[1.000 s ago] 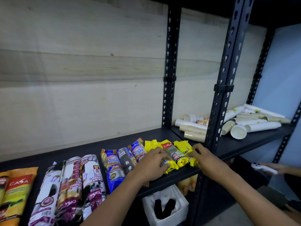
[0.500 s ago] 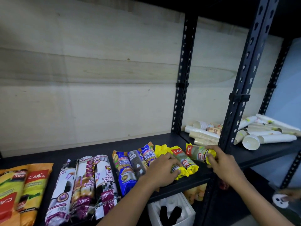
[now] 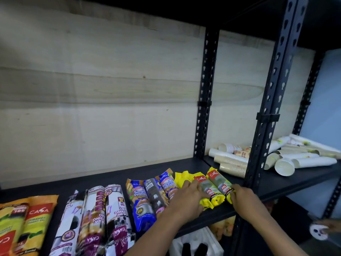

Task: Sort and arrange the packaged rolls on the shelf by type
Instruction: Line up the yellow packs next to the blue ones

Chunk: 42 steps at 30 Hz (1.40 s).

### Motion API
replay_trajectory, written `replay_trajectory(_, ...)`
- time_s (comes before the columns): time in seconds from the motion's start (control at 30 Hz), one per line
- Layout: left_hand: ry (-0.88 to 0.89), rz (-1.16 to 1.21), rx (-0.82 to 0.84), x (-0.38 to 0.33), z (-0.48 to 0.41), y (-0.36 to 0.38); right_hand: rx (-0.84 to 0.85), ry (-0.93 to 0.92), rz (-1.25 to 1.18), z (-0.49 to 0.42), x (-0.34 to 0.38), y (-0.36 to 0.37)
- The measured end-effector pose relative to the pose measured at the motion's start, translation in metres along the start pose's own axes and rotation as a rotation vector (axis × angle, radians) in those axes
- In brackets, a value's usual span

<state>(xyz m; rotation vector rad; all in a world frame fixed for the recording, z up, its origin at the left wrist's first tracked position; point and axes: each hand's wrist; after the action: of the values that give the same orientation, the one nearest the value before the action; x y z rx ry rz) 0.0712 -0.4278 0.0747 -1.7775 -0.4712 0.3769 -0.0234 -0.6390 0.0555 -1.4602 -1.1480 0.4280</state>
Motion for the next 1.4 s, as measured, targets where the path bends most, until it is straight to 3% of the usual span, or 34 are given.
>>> replay_trajectory(0.13, -0.038, 0.031, -0.042, 0.001, -0.001, 0.004, 0.002, -0.040, 0.136, 0.000, 0.008, -0.008)
replay_trajectory(0.27, -0.066, 0.049, -0.102, 0.001, 0.001, 0.007, -0.269, -0.231, -0.126, 0.004, 0.020, -0.011)
replay_trajectory(0.37, -0.071, 0.074, -0.137, 0.002, 0.002, 0.012, -0.116, -0.299, -0.264, 0.000, 0.022, -0.001)
replay_trajectory(0.47, -0.068, 0.127, -0.178, 0.005, 0.002, 0.015, 0.133, -0.269, -0.149, -0.006, 0.016, 0.017)
replay_trajectory(0.57, -0.094, 0.125, -0.210, 0.005, 0.000, 0.013, 0.214, -0.221, -0.119, -0.010, 0.011, 0.024)
replay_trajectory(0.73, -0.116, 0.039, -0.250, 0.002, 0.004, 0.019, 0.206, -0.207, -0.163, -0.016, 0.002, 0.019)
replay_trajectory(0.87, -0.178, -0.130, -0.179, -0.002, 0.012, 0.013, 0.159, -0.222, -0.148, -0.012, 0.003, 0.020)
replay_trajectory(1.0, -0.181, -0.120, -0.159, -0.002, 0.015, 0.007, 0.113, -0.230, -0.131, -0.007, 0.004, 0.022)
replay_trajectory(1.13, -0.204, -0.136, -0.034, -0.003, 0.004, 0.009, 0.162, -0.226, -0.077, -0.002, 0.008, 0.011)
replay_trajectory(1.4, -0.226, -0.058, -0.260, -0.014, 0.004, 0.013, 0.127, -0.153, -0.097, -0.004, 0.015, 0.003)
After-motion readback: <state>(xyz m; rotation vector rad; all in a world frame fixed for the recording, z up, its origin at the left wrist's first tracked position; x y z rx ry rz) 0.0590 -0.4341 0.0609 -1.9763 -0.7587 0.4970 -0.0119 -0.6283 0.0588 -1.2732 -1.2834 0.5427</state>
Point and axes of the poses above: each hand's wrist, its own z-axis away from the middle knuckle, its own y-axis out of the palm, x = y × z, and after that the axes turned 5 degrees about -z, right-handed
